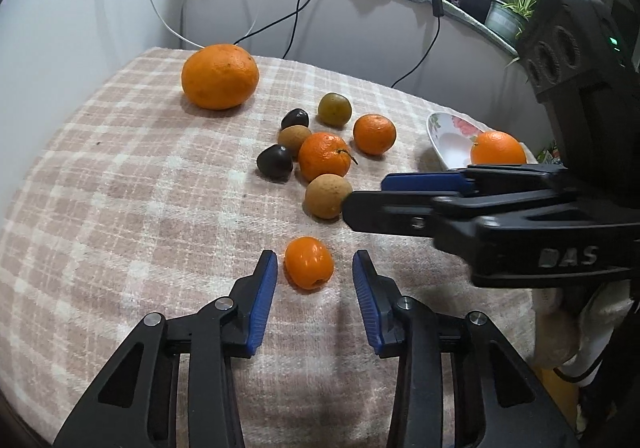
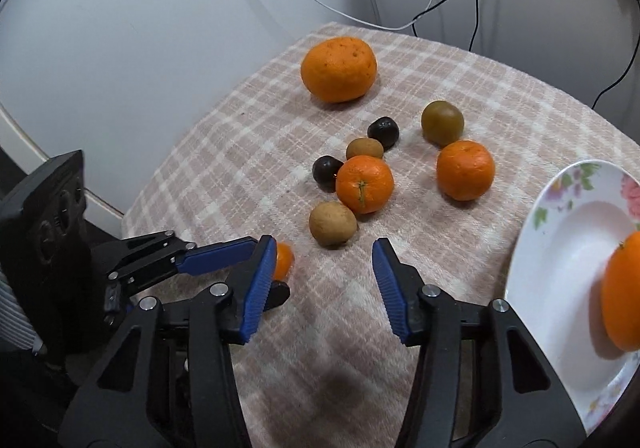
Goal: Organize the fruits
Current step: 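Grasp the small mandarin with the left gripper while the right gripper grasps a kiwi, then lower the mandarin onto the plate with the left gripper while the right gripper places the kiwi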
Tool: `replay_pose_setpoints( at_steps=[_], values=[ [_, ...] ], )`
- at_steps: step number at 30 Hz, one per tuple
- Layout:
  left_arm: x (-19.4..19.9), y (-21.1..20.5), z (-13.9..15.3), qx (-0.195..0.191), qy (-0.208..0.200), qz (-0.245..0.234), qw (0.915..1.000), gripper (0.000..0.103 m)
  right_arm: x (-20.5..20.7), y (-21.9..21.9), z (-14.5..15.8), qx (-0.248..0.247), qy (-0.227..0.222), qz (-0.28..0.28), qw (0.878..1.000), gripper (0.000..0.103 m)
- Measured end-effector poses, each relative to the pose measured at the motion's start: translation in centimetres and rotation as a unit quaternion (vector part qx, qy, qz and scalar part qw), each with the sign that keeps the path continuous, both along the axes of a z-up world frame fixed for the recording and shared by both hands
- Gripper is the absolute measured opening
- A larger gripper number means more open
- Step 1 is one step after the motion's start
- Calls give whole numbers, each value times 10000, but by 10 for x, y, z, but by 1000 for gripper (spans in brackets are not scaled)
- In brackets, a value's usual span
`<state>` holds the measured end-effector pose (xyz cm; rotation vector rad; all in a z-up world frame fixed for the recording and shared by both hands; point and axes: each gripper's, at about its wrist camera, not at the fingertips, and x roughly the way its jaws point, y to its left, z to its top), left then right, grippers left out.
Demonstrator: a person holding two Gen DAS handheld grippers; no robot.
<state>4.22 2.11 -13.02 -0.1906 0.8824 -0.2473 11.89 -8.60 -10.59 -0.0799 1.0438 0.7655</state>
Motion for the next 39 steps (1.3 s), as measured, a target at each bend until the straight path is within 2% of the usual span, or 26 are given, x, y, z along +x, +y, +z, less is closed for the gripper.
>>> replay_pose_setpoints(
  at_steps=[9,11,16,19,28,39],
  values=[
    [4,3,-4,19,27,18,10000,26,14,15,-14,-158,126,-82,9998,47],
    [4,4,-4,20,32,31,10000,24,16,17,-17,-184,148,-74,9997,42],
    [5,5,-6,-35,39,53,10000,23,18,18,-20,-220,157,-75,9996,38],
    [5,5,-5,-40,25,63,10000,23,19,20,-21,-183,166,-41,9997,30],
    [0,6,-3,-134,5,102,9999,22,13,16,-16,-127,90,-88,9998,30],
    [-5,2,11,-186,-166,77,9997,22,0,-12,1,-41,-61,-178,9998,30]
  ],
)
